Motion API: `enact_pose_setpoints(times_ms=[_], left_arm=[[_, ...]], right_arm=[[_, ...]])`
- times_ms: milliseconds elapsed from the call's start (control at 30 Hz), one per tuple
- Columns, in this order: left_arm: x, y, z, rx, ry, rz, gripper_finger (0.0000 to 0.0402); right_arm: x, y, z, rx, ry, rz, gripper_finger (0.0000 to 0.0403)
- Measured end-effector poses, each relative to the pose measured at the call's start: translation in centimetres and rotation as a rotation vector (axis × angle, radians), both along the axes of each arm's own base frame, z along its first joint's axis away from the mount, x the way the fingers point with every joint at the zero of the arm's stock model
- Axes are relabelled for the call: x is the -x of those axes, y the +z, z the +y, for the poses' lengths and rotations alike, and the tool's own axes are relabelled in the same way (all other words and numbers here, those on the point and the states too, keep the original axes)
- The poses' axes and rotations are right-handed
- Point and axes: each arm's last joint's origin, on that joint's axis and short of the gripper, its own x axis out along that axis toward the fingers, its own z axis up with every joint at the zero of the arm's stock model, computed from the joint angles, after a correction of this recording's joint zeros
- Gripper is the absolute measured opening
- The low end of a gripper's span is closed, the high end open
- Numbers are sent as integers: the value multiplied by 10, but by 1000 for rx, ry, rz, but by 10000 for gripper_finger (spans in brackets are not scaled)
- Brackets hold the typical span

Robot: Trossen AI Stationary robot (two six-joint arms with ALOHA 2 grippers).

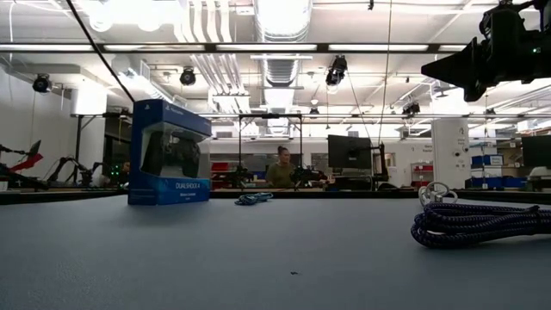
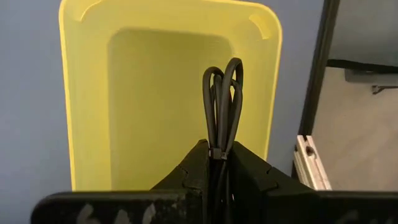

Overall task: Pick and place USB-C Cables
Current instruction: Put the black charger cable into the yellow bin

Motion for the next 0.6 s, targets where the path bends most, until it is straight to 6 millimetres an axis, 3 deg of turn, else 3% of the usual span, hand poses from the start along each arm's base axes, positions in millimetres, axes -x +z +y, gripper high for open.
enact_pose_setpoints(times_ms=[600], left_arm=[[-1,-29,0,-85,86,58,29]], right_arm=[[0,0,0,0,0,-1,9]])
